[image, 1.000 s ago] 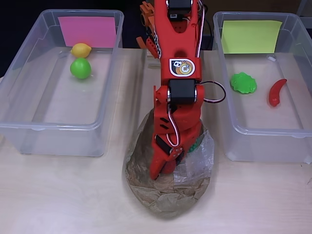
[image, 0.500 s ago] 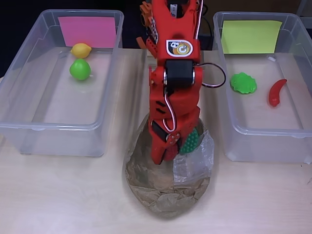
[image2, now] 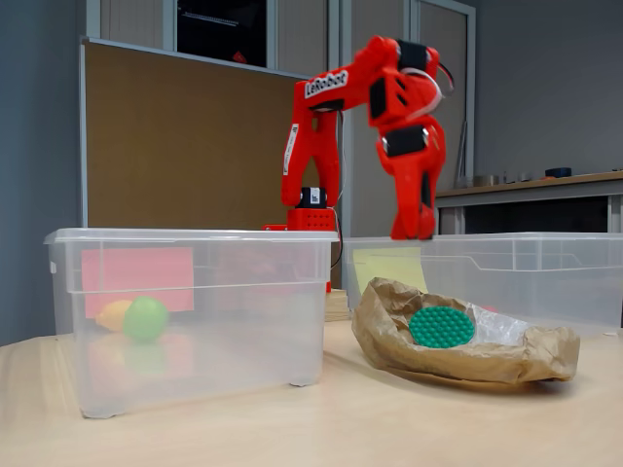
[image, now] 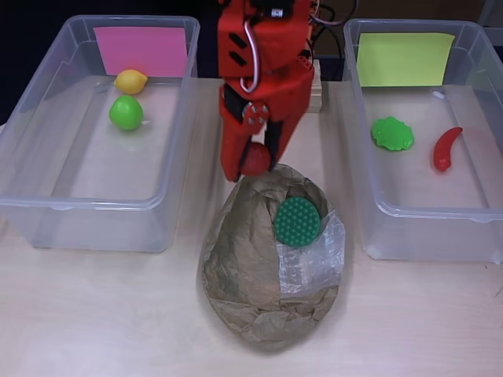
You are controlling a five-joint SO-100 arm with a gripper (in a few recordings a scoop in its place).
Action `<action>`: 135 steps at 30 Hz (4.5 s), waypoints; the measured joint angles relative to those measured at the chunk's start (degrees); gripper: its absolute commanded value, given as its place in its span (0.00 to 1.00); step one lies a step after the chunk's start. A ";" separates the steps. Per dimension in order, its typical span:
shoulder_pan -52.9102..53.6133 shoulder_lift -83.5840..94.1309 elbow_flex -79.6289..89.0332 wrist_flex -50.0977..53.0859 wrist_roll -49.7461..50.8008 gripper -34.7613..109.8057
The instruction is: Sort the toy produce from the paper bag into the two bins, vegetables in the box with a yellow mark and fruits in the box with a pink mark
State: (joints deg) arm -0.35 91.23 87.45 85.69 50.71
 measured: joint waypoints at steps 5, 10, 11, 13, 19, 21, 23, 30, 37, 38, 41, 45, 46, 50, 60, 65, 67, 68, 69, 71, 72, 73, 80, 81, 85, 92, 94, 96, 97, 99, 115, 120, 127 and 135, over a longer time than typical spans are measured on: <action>10.20 12.13 4.13 4.48 -0.26 0.33; 26.54 16.44 7.38 5.54 -0.97 0.33; 29.88 16.79 8.26 5.45 -1.14 0.33; 35.42 16.79 9.23 4.66 -1.32 0.33; 52.03 12.74 13.18 1.41 -2.20 0.34; 54.84 9.93 14.15 -2.29 -2.46 0.34; 57.39 7.03 15.38 -4.48 -2.37 0.34; 59.06 3.16 22.68 -11.95 -0.44 0.37; 61.79 2.90 31.90 -18.02 3.43 0.40; 62.05 2.99 32.78 -18.19 3.60 0.41; 63.19 3.16 34.37 -18.81 3.78 0.44; 63.19 3.16 35.51 -18.02 3.78 0.49; 63.28 3.16 35.60 -18.90 3.78 0.50; 63.28 3.16 35.51 -18.90 3.43 0.51; 63.02 10.90 30.15 -17.67 -8.09 0.49; 56.60 20.57 26.02 -17.40 -15.73 0.48; 51.59 23.82 25.58 -17.23 -17.93 0.48; 48.52 25.22 25.49 -16.96 -18.98 0.48; 45.18 26.19 25.40 -16.52 -19.60 0.48; 37.53 27.95 25.40 -16.17 -20.04 0.47; 33.22 28.56 25.40 -16.17 -20.13 0.47; 29.09 28.92 25.93 -16.35 -19.86 0.47; 3.25 24.52 30.15 -21.09 -14.94 0.47; 1.32 23.20 30.41 -22.06 -14.06 0.47; -5.10 18.11 31.64 -25.22 -12.13 0.47; -11.16 10.11 31.82 -29.97 -10.72 0.48; -12.83 8.00 31.82 -29.88 -9.84 0.48; -13.62 5.98 31.46 -29.53 -7.38 0.48; -13.80 4.92 30.94 -29.27 -6.33 0.48; -15.29 3.69 30.59 -29.09 -3.52 0.48; -17.49 -7.29 29.79 -36.74 6.06 0.49; -17.23 -9.40 29.79 -38.41 6.06 0.49; -16.26 -13.27 28.48 -38.41 6.15 0.48; -14.33 -18.98 23.91 -38.85 5.19 0.48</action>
State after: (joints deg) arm -14.68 72.25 111.36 46.85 55.90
